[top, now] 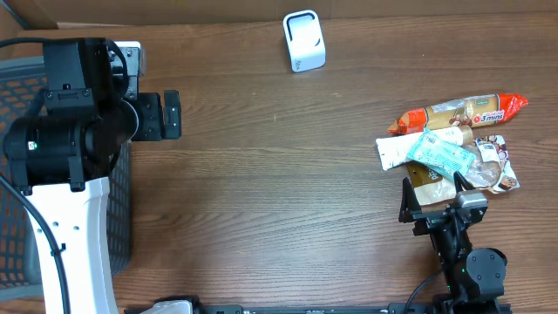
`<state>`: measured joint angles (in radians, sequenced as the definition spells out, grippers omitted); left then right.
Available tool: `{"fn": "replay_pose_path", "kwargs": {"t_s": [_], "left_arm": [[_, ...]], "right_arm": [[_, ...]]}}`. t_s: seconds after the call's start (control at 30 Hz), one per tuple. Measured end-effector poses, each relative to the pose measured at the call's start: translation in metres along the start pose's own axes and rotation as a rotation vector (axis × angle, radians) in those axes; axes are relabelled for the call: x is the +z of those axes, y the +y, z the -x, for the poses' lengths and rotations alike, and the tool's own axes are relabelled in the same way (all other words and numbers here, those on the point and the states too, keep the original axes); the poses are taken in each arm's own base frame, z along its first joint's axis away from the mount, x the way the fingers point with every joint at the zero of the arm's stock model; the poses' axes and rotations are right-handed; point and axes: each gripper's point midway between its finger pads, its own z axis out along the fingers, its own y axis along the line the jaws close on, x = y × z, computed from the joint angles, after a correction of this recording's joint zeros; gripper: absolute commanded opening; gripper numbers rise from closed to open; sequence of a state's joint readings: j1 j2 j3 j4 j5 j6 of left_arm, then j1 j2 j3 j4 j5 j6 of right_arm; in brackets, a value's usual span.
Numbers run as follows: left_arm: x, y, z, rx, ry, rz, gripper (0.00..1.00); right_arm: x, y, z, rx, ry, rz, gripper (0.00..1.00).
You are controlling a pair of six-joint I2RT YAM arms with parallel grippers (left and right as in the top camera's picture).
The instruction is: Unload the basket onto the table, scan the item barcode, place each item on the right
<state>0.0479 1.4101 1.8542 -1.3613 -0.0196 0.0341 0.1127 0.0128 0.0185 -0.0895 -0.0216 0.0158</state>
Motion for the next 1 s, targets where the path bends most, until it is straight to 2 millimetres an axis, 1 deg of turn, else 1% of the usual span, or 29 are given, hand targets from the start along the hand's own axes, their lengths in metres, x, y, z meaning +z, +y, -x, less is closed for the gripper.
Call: {"fn": "replay_pose_path", "kwargs": {"t_s": [0.9,1.0], "left_arm": [[0.0001,0.0001,-0.0002,0.000,0.001,0.001,1.00],[-0.0044,0.0039,-0.0001,0.000,-0.012,0.023,1.00]], "right_arm": [[0.0000,0.0002,0.0000,0.007,0.000,0.001,1.00],[0.0000,0.0002,-0.0001,0.007,0.000,0.001,1.00]]}}
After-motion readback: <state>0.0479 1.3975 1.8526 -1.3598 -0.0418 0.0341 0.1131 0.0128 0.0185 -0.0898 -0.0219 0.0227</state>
